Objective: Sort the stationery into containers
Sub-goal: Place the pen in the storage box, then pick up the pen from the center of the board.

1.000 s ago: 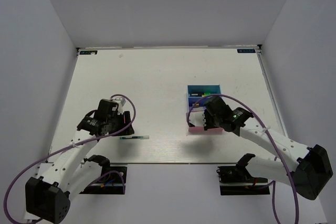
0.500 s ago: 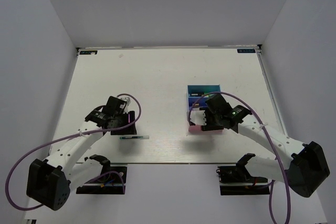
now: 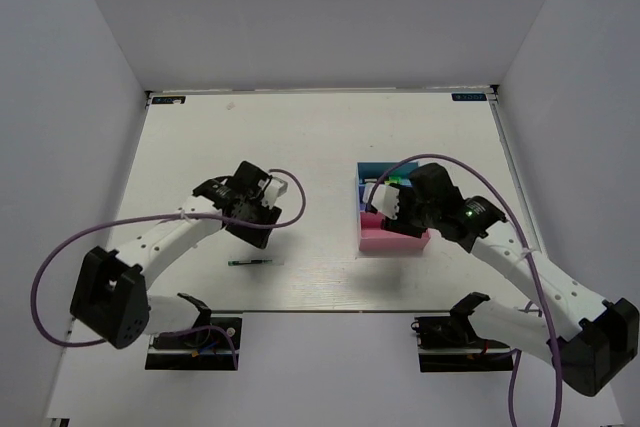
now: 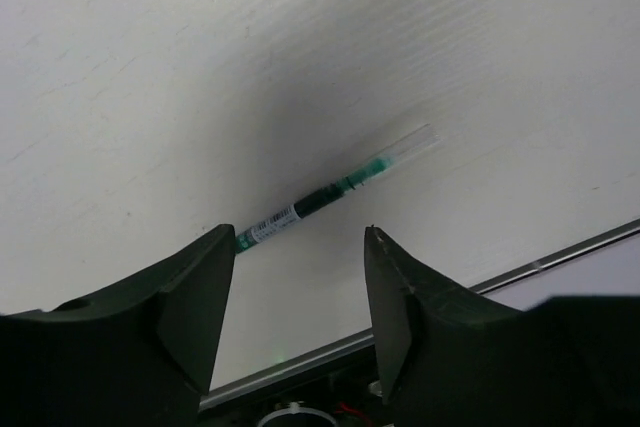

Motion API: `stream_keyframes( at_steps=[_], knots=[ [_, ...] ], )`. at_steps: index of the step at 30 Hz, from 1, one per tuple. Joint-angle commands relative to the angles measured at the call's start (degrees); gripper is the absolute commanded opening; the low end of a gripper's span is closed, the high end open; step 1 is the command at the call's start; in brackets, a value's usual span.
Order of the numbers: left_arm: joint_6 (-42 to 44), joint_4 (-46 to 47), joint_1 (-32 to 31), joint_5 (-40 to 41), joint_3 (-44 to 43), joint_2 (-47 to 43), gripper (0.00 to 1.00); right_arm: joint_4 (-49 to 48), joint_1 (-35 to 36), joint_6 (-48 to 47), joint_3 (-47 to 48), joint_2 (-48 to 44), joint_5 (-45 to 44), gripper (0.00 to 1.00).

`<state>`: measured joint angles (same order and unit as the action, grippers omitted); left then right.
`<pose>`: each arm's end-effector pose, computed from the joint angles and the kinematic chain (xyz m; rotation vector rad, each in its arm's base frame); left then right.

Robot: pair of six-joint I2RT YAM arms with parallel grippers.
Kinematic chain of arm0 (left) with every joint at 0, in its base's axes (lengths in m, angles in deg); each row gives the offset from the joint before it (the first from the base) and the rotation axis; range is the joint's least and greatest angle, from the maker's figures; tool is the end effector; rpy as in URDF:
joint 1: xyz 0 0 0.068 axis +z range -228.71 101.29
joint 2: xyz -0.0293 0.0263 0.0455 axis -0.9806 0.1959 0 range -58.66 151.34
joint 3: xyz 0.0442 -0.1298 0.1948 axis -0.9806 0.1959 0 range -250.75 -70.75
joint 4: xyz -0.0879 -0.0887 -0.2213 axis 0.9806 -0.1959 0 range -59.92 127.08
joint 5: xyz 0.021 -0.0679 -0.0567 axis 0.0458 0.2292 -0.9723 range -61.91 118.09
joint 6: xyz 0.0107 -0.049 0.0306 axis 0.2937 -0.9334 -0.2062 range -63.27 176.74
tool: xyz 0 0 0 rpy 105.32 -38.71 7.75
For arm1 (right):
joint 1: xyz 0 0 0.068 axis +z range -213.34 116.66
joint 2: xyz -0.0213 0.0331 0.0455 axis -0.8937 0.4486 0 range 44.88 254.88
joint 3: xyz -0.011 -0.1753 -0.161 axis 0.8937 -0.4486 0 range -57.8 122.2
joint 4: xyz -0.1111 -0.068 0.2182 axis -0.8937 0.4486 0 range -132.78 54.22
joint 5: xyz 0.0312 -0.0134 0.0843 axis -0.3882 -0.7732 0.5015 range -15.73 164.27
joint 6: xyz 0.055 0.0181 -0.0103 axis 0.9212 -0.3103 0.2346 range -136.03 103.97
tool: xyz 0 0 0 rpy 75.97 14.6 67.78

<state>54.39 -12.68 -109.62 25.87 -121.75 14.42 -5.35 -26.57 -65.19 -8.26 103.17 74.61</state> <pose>0.1985 -0.1208 0.1874 0.7102 2.7531 -0.1829 0.1796 0.1345 0.2467 -1.6236 1.7387 -0.0962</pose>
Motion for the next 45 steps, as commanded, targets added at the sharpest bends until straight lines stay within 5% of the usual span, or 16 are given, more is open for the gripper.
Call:
stream_keyframes(
  at_steps=[1, 7, 23, 30, 31, 32, 35, 40, 41, 42, 44, 45],
  knots=[
    [13.3, -2.3, -1.6, 0.4, -1.2, 4.2, 0.65, 0.1, -0.6, 7.6, 1.5, -2.1, 5.1, 0.65],
    [16.8, 2.2, -3.2, 0.4, 1.8, 9.6, 0.61, 2.1, -1.5, 15.3, 2.2, -6.7, 9.7, 0.57],
    [20.5, 5.6, -4.0, -1.4, 5.5, 15.1, 0.57, 0.4, -2.8, 20.8, -0.6, -10.4, 11.8, 0.57],
    [19.9, 7.3, -5.5, 4.2, 6.5, 17.3, 0.26, 0.4, -3.5, 22.4, -1.0, -11.1, 12.1, 0.59],
    [19.8, 7.7, -5.7, 5.4, 6.4, 17.2, 0.05, 0.5, -3.6, 22.5, -0.9, -11.3, 12.1, 0.59],
    [19.1, 7.9, -6.0, 6.5, 6.3, 17.1, 0.01, 0.5, -3.7, 22.9, -0.8, -11.6, 12.1, 0.59],
    [18.5, 7.7, -6.1, 8.3, 5.1, 16.0, 0.01, 0.7, -3.9, 23.2, -1.1, -12.3, 12.2, 0.59],
    [16.7, 5.3, -10.6, 9.2, -2.2, 11.9, 0.01, -5.8, -4.1, 28.2, -3.3, -13.0, -2.2, 0.82],
    [16.1, 5.4, -12.8, 9.2, -6.4, 11.5, 0.01, -9.0, -4.3, 29.8, -3.7, -13.4, -12.6, 0.73],
    [16.1, 5.1, -15.7, 9.2, -8.1, 10.9, 0.01, -10.5, -4.8, 30.4, -4.7, -13.5, -15.9, 0.54],
    [15.4, 5.7, -21.2, 9.2, -14.9, 11.3, 0.01, -15.3, -5.0, 32.5, -5.9, -14.1, -25.5, 0.00],
    [15.3, 6.0, -22.4, 8.7, -16.3, 11.6, 0.01, -16.5, -5.5, 33.0, -6.5, -14.2, -26.8, 0.00]
  ],
)
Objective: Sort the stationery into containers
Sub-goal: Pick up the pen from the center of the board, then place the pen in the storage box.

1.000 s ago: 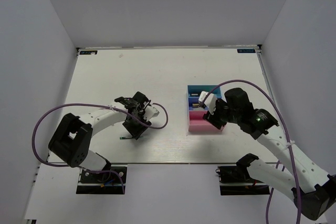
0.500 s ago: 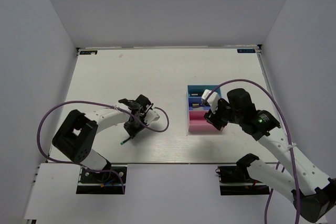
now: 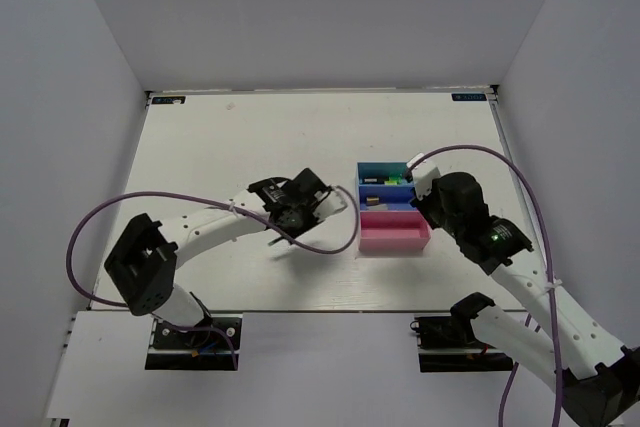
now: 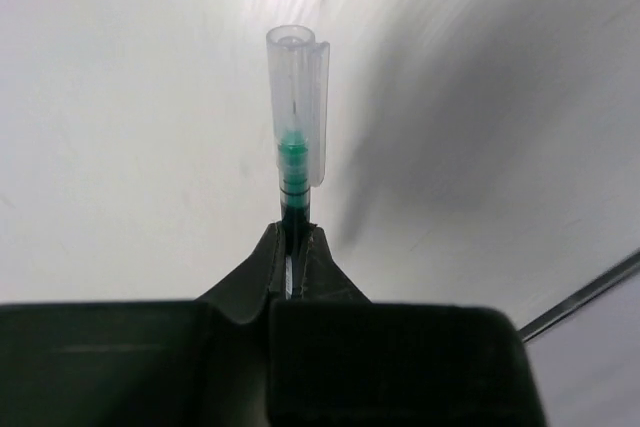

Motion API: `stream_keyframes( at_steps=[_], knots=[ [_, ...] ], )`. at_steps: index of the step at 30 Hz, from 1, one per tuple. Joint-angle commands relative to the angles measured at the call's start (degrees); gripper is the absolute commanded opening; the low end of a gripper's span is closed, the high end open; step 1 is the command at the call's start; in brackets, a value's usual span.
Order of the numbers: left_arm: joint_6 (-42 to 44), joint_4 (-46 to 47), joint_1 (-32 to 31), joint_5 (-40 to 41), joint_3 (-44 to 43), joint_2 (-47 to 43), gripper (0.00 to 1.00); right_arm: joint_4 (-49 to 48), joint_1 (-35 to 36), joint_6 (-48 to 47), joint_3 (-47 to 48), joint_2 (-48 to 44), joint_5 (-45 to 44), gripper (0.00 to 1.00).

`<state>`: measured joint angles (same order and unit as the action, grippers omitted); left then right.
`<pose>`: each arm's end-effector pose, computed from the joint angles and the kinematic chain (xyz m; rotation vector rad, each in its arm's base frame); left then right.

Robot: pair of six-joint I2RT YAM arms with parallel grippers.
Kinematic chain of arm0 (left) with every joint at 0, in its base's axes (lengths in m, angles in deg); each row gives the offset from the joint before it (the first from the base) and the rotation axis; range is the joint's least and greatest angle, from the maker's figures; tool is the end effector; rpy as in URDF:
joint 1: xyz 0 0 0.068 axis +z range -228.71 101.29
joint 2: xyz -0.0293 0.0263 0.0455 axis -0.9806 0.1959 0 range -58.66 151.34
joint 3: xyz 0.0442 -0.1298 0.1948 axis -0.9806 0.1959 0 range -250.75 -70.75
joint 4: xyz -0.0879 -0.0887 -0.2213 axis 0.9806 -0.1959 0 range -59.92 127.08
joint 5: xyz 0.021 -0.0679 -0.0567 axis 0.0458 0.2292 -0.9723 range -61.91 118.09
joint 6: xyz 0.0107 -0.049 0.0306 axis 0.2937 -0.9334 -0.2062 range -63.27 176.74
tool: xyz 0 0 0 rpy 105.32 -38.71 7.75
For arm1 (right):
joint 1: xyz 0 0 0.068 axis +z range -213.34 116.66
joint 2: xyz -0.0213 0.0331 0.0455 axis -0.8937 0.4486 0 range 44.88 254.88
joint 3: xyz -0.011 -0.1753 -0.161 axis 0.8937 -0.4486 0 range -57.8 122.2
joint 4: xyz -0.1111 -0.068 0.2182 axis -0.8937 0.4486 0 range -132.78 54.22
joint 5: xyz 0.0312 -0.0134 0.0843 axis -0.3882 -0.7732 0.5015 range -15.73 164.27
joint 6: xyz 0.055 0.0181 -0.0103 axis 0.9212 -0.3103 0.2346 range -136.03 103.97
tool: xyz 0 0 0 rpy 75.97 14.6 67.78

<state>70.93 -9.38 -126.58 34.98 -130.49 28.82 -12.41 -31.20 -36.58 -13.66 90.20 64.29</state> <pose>0.1913 -0.2039 0.1722 1.4454 2.4481 0.0495 0.1705 0.0984 0.2701 -0.8443 1.9368 -0.0641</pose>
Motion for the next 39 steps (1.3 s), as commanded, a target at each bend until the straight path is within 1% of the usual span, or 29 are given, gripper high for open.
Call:
stream_keyframes(
  at_steps=[1, 2, 4, 5, 6, 7, 8, 9, 11, 12, 16, 21, 24, 25, 29, 33, 37, 39],
  knots=[
    [-1.3, 4.7, -6.5, -0.7, -10.4, -2.4, 0.01, -10.1, -1.3, 4.6, -1.7, -1.3, -17.3, 0.00],
    [-1.5, 5.7, -9.7, -1.5, -12.9, -0.9, 0.01, -10.5, -1.7, 4.7, -2.5, -1.5, -19.2, 0.00],
    [-1.4, 7.4, -11.5, -3.0, -17.1, 0.7, 0.01, -13.5, -2.1, 5.2, -3.4, -1.9, -21.0, 0.00],
    [-1.0, 8.2, -13.8, -3.3, -18.6, 3.8, 0.01, -14.3, -2.8, 5.3, -5.1, -1.9, -21.7, 0.00],
    [-0.8, 8.6, -14.3, -3.6, -23.0, 5.1, 0.01, -16.7, -3.0, 5.2, -5.7, -2.3, -23.8, 0.00],
    [-0.2, 8.8, -15.2, -3.7, -24.7, 7.8, 0.01, -17.4, -3.1, 5.1, -6.2, -2.5, -24.4, 0.00],
    [0.0, 8.8, -15.7, -4.1, -26.4, 10.6, 0.01, -18.3, -3.6, 4.9, -6.9, -2.8, -24.9, 0.00],
    [0.5, 8.4, -16.0, -4.9, -31.3, 11.8, 0.01, -19.1, -3.8, 4.8, -7.1, -3.5, -26.4, 0.00],
    [0.6, 8.7, -16.4, -6.3, -34.0, 16.9, 0.01, -19.7, -4.3, 5.2, -7.6, -3.7, -27.4, 0.00],
    [0.3, 8.9, -16.5, -6.7, -37.9, 19.0, 0.01, -20.5, -4.0, 5.3, -7.9, -4.4, -28.3, 0.00],
    [-0.8, 10.9, -16.7, -7.9, -42.2, 23.9, 0.01, -22.5, -4.7, 4.7, -8.8, -5.2, -30.0, 0.00],
    [-2.5, 14.2, -16.5, -7.9, -42.1, 26.8, 0.01, -23.1, -4.8, 4.6, -9.2, -6.0, -30.5, 0.00],
    [-3.6, 15.0, -16.4, -7.6, -40.8, 27.0, 0.03, -23.3, -4.8, 4.2, -9.5, -6.2, -30.6, 0.00],
    [-4.0, 15.2, -16.2, -7.5, -40.5, 26.7, 0.07, -23.2, -5.0, 4.2, -9.6, -6.4, -30.6, 0.00],
    [-5.6, 17.5, -15.7, -7.2, -34.3, 24.8, 0.08, -23.2, -5.0, 3.7, -9.9, -6.6, -30.5, 0.00],
    [-6.8, 19.5, -14.9, -7.2, -31.0, 23.0, 0.09, -22.6, -5.2, 3.6, -10.5, -6.7, -29.8, 0.00],
    [-7.2, 20.9, -14.6, -7.2, -28.5, 22.1, 0.15, -22.1, -5.9, 3.7, -10.5, -6.8, -29.3, 0.00],
    [-7.4, 21.1, -14.2, -5.4, -27.4, 21.9, 0.32, -21.8, -6.2, 3.8, -10.9, -7.0, -29.1, 0.00]
  ],
)
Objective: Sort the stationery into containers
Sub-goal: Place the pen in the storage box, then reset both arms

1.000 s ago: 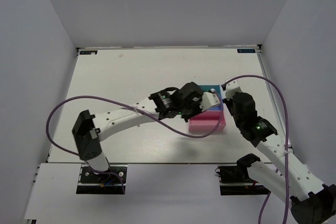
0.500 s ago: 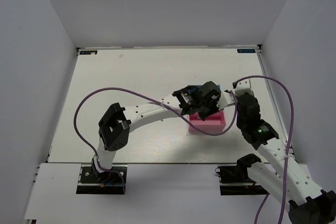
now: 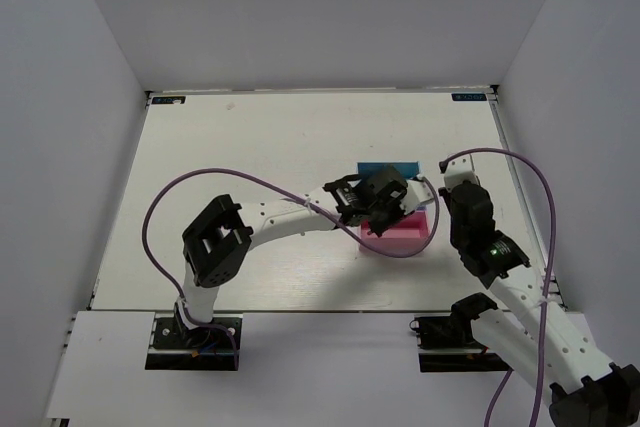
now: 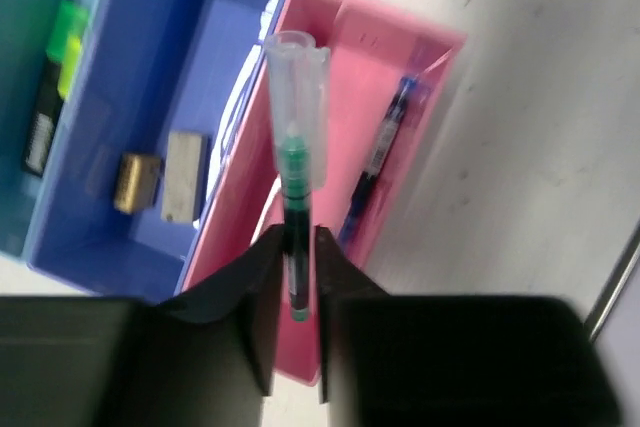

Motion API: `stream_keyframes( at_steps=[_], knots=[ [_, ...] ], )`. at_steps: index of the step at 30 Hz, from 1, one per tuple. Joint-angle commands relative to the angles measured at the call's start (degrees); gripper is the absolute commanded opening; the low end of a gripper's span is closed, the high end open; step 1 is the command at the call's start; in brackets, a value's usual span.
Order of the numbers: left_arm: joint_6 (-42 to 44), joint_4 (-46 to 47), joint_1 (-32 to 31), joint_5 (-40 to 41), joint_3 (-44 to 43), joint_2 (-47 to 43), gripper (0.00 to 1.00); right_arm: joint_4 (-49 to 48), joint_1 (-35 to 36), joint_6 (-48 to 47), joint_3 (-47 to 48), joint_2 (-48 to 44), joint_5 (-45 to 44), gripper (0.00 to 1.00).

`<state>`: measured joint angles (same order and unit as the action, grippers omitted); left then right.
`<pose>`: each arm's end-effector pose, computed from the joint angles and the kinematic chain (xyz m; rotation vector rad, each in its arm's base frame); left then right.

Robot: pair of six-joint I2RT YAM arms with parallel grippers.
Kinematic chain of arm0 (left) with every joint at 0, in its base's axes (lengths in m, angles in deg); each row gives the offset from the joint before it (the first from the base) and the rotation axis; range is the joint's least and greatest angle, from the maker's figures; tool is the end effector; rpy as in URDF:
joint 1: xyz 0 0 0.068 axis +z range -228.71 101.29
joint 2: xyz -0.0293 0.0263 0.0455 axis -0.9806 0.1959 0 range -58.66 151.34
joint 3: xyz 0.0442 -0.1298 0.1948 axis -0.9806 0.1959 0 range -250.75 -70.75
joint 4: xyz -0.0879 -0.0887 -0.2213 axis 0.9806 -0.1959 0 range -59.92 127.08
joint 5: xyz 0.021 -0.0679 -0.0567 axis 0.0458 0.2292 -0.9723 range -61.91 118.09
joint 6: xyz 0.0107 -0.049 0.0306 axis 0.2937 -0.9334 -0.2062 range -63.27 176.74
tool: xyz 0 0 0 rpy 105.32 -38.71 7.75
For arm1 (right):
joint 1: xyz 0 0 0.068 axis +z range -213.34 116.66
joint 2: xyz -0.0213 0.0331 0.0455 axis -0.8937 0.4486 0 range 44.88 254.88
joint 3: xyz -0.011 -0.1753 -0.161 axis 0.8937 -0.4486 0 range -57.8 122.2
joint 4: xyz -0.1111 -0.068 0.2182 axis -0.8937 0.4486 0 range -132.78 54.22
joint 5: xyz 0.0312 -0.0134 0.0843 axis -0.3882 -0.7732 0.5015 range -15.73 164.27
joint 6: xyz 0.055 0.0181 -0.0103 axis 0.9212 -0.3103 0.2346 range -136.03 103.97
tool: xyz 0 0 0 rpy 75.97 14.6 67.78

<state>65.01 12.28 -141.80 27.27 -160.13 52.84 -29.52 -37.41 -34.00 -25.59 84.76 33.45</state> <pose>0.1920 -0.3798 0.2069 1.4297 1.9788 -0.4592 0.1806 0.0568 0.2496 -0.2493 1.8699 -0.5910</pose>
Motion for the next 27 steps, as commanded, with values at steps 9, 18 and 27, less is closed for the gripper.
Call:
stream_keyframes(
  at_steps=[9, 18, 27],
  knots=[
    [-1.9, 2.6, 2.4, 4.9, 4.6, -5.2, 0.67, -3.9, -1.5, 1.5, 0.8, -0.9, 3.2, 0.12],
    [-1.2, 4.5, 1.0, 4.7, -0.9, -11.1, 0.67, -2.7, -2.6, 1.5, 0.3, -1.9, 5.0, 0.19],
    [-14.4, 2.0, 2.8, 17.8, 22.6, -36.0, 0.11, 7.6, -3.0, 7.0, 3.0, -0.9, 21.0, 0.90]
  ],
)
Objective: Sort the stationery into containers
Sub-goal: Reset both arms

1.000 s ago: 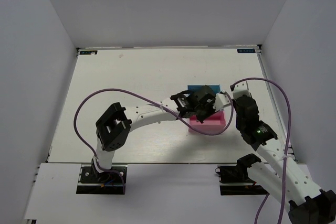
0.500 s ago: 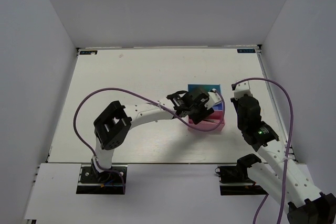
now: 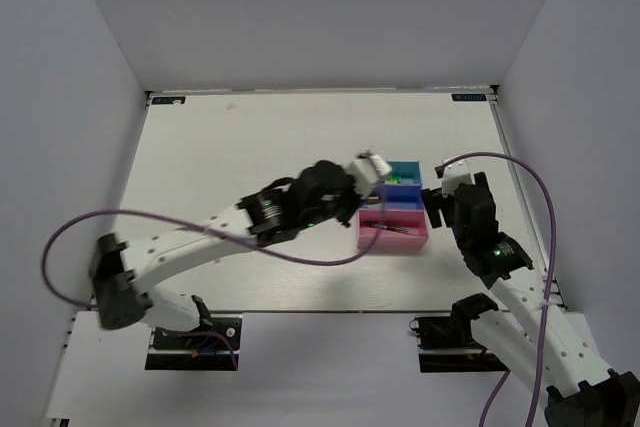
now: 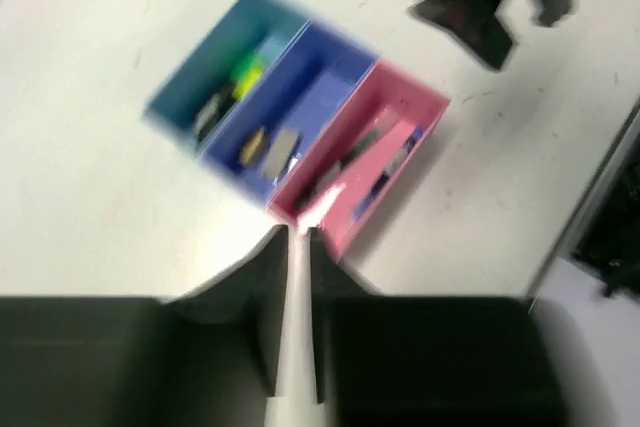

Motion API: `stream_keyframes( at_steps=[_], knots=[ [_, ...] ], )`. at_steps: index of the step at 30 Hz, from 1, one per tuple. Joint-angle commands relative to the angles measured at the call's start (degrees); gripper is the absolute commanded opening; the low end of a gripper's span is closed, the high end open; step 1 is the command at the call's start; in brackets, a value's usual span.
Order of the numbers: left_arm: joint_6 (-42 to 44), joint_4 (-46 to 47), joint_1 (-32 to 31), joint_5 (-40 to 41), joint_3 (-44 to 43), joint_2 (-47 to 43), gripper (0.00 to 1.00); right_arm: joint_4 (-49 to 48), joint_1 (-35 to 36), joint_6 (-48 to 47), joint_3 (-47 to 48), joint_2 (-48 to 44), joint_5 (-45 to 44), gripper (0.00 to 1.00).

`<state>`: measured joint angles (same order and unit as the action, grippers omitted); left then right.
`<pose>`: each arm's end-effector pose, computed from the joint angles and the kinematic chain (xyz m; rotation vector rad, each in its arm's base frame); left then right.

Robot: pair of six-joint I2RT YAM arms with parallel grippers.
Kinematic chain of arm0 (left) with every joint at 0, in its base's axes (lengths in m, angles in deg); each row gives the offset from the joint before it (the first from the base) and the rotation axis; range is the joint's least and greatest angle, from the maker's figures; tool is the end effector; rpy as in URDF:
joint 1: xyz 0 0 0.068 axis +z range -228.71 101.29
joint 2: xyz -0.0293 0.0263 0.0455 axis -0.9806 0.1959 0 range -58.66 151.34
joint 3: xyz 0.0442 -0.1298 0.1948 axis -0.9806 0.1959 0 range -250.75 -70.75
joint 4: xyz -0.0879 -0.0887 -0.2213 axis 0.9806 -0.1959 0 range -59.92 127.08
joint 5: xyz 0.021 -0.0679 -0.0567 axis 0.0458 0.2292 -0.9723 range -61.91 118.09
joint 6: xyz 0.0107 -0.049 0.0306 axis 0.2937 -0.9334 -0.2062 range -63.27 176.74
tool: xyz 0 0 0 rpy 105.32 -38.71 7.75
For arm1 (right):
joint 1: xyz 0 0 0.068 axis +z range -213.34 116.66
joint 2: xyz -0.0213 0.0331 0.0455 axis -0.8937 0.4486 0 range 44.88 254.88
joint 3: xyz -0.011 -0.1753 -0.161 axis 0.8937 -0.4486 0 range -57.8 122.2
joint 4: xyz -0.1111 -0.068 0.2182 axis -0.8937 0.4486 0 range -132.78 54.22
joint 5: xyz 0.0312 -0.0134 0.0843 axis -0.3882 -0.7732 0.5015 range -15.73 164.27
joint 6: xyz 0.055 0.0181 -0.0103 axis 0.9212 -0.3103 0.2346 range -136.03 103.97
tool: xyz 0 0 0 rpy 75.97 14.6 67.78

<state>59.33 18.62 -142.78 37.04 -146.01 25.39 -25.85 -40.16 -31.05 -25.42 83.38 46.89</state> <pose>0.1559 -0.3057 0.3103 1.0583 1.7892 -0.5076 0.1792 0.0554 0.2461 -0.3361 1.9149 -0.3760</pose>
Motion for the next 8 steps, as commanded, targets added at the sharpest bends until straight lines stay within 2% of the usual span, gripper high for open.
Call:
stream_keyframes(
  at_steps=[1, 2, 3, 4, 5, 7, 8],
  knots=[
    [-11.2, -6.9, 7.8, 7.2, 11.3, -13.3, 0.32, 5.3, -0.2, 6.1, 4.0, 0.6, 8.3, 0.90],
    [-13.5, -9.5, 13.4, 4.1, 19.9, -15.5, 0.73, 6.5, -0.2, 7.2, 4.5, 1.7, 10.7, 0.90],
    [-19.4, -10.2, 16.4, 2.3, 22.9, -20.5, 0.83, 7.7, -0.2, 9.6, 5.5, 2.0, 11.6, 0.90],
    [-20.8, -10.9, 19.1, -1.8, 25.3, -22.8, 0.92, 7.9, -0.1, 9.7, 5.8, 2.5, 12.6, 0.90],
    [-22.4, -11.0, 26.6, -5.0, 32.7, -30.3, 1.00, 8.4, 0.7, 9.7, 5.9, 2.8, 15.8, 0.90],
    [-23.3, -10.9, 30.7, -8.2, 37.8, -34.9, 1.00, 8.3, 0.1, 9.8, 5.6, 3.6, 17.8, 0.90],
    [-23.1, -11.5, 35.9, -10.3, 38.8, -40.0, 1.00, 8.3, 0.2, 9.1, 5.7, 3.8, 19.2, 0.90]
  ],
)
